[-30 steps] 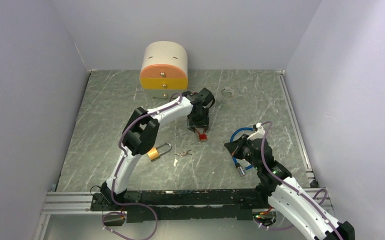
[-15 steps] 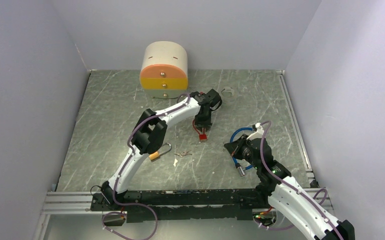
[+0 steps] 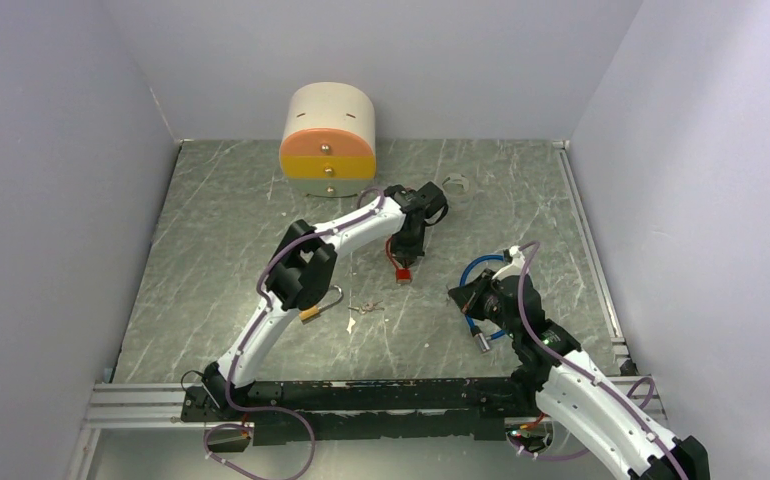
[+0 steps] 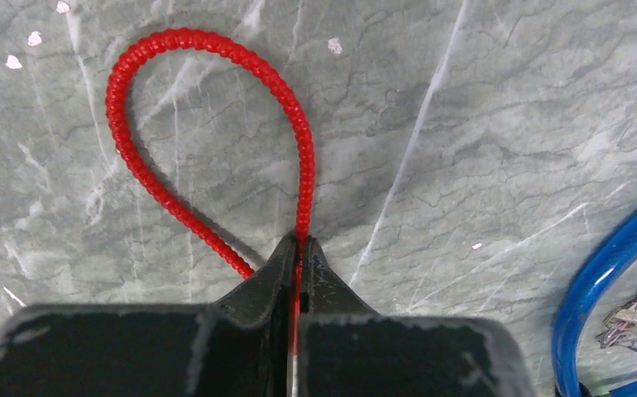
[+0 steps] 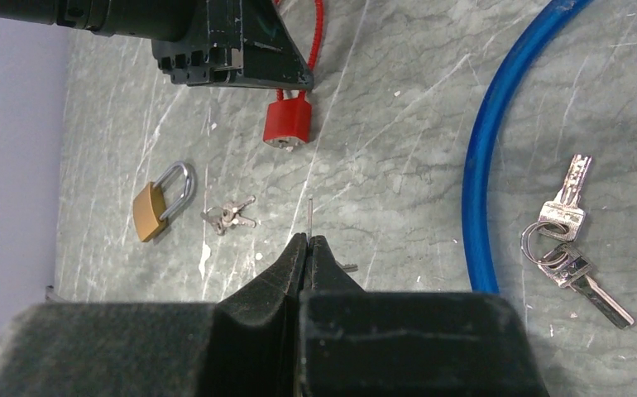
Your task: Unlock with the key
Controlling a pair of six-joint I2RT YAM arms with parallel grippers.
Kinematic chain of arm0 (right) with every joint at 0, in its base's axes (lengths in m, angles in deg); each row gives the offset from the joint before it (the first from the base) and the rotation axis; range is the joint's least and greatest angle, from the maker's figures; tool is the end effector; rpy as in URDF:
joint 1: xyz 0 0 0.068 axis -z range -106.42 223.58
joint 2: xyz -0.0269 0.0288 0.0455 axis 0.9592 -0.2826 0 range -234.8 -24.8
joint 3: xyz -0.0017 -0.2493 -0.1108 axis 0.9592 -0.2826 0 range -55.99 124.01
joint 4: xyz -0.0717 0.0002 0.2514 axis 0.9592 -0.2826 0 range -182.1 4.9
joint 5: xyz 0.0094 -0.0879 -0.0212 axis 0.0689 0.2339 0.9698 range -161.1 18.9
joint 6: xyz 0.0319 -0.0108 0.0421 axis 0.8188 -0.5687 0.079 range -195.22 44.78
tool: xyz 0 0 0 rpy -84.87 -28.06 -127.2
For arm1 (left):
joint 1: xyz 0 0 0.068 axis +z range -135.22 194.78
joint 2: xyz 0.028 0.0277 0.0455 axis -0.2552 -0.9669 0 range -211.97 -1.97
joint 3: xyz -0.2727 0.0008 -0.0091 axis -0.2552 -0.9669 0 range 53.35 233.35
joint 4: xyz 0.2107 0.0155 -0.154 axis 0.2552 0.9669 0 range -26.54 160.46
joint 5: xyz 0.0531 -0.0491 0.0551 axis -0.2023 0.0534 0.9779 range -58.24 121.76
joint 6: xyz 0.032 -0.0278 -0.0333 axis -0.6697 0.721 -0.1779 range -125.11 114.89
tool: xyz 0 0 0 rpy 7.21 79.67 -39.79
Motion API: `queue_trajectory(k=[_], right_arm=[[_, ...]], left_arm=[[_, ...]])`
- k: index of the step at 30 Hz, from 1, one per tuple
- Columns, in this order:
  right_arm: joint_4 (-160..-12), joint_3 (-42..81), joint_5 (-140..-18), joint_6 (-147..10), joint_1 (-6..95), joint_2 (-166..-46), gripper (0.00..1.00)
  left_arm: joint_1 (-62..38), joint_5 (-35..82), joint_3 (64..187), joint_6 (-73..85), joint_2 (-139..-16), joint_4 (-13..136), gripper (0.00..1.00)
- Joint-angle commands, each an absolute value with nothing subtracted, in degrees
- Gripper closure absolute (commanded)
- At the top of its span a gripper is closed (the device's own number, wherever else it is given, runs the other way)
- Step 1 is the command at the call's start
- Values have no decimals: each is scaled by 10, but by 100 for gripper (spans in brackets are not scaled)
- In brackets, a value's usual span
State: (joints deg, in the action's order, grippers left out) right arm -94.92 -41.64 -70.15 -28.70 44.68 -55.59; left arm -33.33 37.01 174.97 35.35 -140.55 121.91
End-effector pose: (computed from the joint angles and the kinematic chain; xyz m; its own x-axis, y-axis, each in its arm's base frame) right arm 0.1258 0.0689 0.1883 -0.6077 0.4933 -0.6224 -0.0425 0.7624 0.6457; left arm 0.3344 -0.3682 0.1682 -0.9627 0.1056 -0.2492 0.1330 0.9865 -0.0960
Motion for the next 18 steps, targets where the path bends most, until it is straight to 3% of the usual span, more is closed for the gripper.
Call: queue_trajectory(k=[1,13,18], right_arm=[[-939,-404,-703,-292,450,-559,100],[-960,-356,-678,-278,453,-625,100],[-981,-333,-665,-265,454,-668,100]], left_arm=[[-338,362,1729,323,-1370,1183,97],[-338,227,1478,345,-1137,915,98],[-328,110,1349,368,-1075,769,97]])
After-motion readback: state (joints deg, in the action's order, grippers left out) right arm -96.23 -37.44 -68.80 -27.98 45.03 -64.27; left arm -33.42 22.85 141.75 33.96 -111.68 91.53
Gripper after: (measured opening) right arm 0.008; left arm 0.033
